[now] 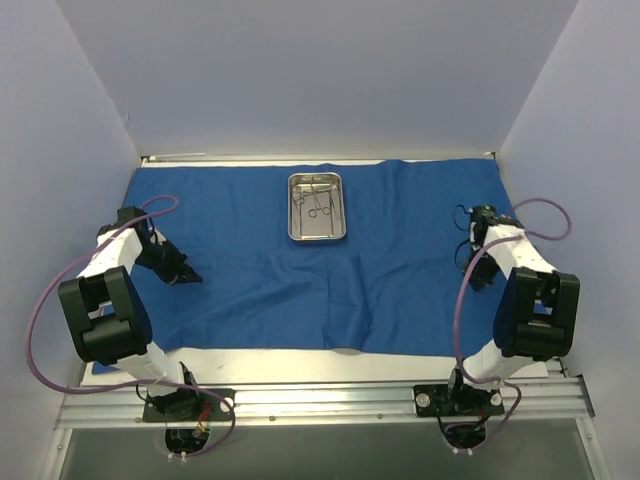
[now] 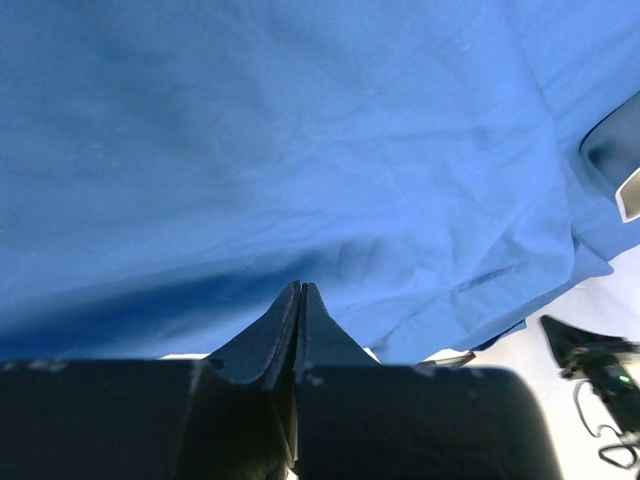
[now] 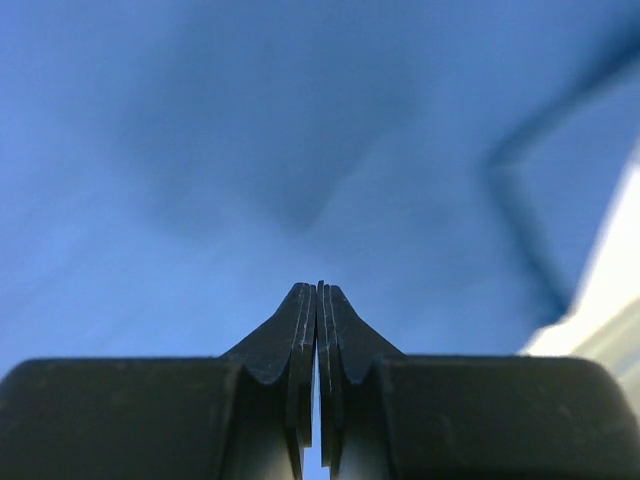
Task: Open and lay out the surgical kit
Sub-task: Smooth out the surgical kit at the center of the board.
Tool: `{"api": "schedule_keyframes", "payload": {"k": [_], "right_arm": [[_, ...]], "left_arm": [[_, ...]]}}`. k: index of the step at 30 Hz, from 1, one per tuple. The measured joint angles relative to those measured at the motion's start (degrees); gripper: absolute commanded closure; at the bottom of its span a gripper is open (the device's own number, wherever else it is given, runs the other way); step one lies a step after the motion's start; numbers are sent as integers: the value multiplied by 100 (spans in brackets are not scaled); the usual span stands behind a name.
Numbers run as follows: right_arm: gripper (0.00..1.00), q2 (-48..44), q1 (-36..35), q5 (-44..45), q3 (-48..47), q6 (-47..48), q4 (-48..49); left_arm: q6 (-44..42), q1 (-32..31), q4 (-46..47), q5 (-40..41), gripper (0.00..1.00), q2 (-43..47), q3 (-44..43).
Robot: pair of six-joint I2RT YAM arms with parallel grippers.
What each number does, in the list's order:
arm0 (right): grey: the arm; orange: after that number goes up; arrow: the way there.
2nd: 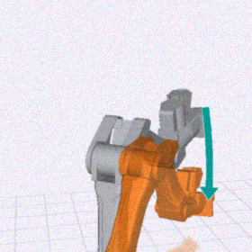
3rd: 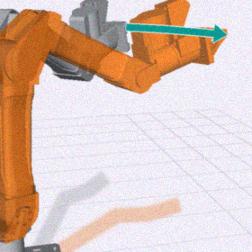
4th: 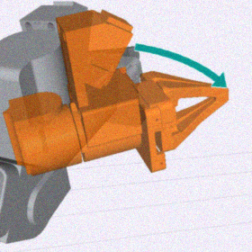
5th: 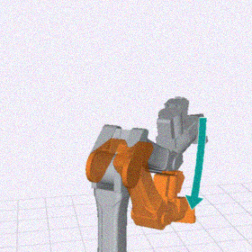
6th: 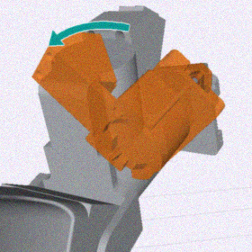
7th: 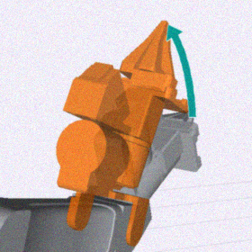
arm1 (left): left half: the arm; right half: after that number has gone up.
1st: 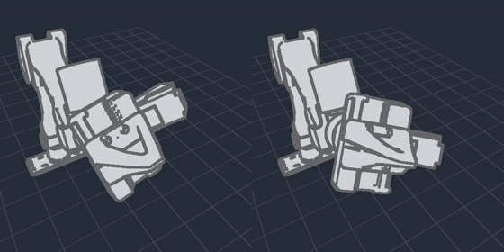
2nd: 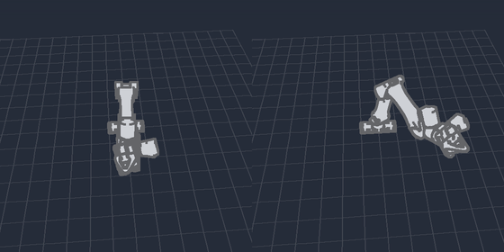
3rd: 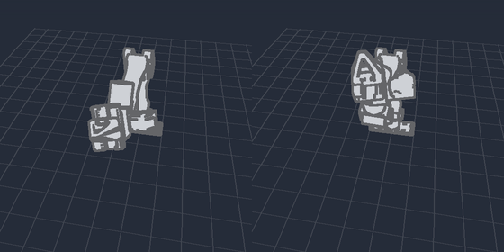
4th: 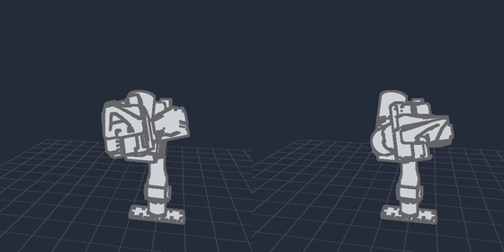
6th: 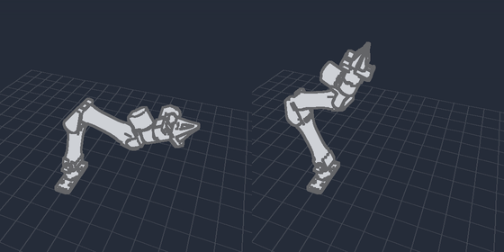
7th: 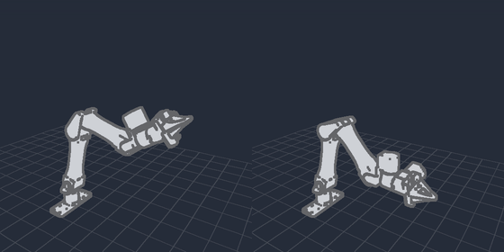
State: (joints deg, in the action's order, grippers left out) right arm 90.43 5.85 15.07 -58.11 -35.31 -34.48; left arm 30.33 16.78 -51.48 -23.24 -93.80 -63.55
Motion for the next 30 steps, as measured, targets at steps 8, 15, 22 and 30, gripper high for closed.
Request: {"api": "schedule_keyframes", "payload": {"k": [8,15,22,30], "right_arm": [[100,258,1180,820,208,76,-63],[100,1001,1163,1043,199,70,24],[100,1484,1397,1659,-81,-378,-590],[100,1950,1893,2205,-153,-994,-1366]], "left_arm": [[83,0,190,28,98,-476,-2],[98,87,411,28,98,-1003,-7],[186,251,415,-66,98,-1401,-35],[275,649,330,17,98,-1445,-96]]}}
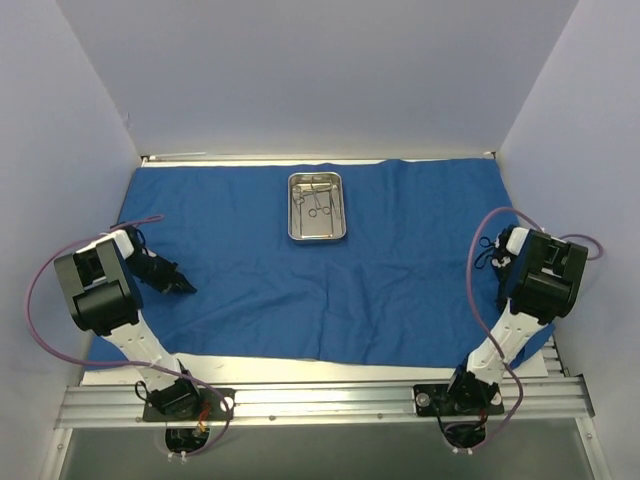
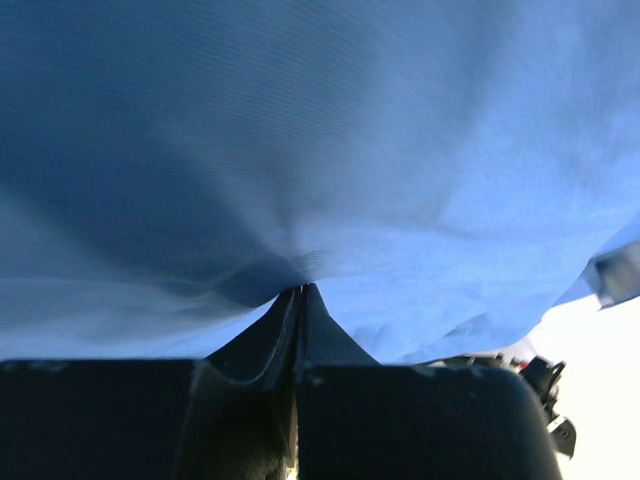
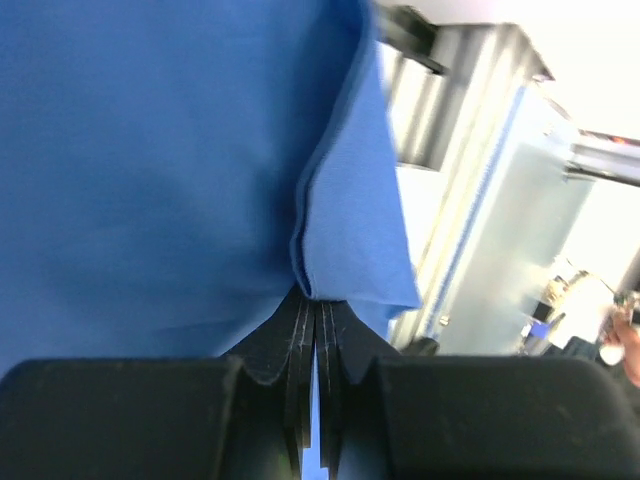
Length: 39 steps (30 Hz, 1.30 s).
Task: Open and lay out the surgical kit
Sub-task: Smooth out the surgical kit at the center of the board.
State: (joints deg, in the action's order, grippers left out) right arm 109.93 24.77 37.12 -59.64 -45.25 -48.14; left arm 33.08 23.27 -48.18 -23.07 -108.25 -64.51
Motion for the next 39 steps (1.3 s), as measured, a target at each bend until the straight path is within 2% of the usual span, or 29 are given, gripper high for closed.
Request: {"api": "schedule_keyframes", "payload": {"k": [8,13,16,20,22,24,27,29,33,39], "right_arm": [[100,-345,389,686,-175,-861,-997],[100,-678,1309,861,-243,-809,-1261],[100,-988,1539,957,-245,-850,-1445],[100,-1491,1259,1045,-319,-903,-1534],[100,-1624,739,1071,-444,-929,-1513],[100,-1674,-79,1095,-599,-793,-1344],[100,-1569,-1130,1082,-898,-127,-693],[100,-1410,-1320,1021,-1038,774,-48],[100,-960,-1141,787,-927,2643,970],[100,-925,-254,525,363,4883,2223]], "left_arm": [[68,238,-52,170,98,2,-50],[79,238,-50,179,98,13,-46],[79,240,-26,186,98,50,-11],[74,251,31,181,98,96,46],[70,258,52,170,98,111,66],[63,269,122,160,98,175,133],[37,273,177,162,98,240,192],[15,273,203,160,98,258,203],[-24,273,348,155,98,365,319],[-28,273,599,4,98,634,734]]}}
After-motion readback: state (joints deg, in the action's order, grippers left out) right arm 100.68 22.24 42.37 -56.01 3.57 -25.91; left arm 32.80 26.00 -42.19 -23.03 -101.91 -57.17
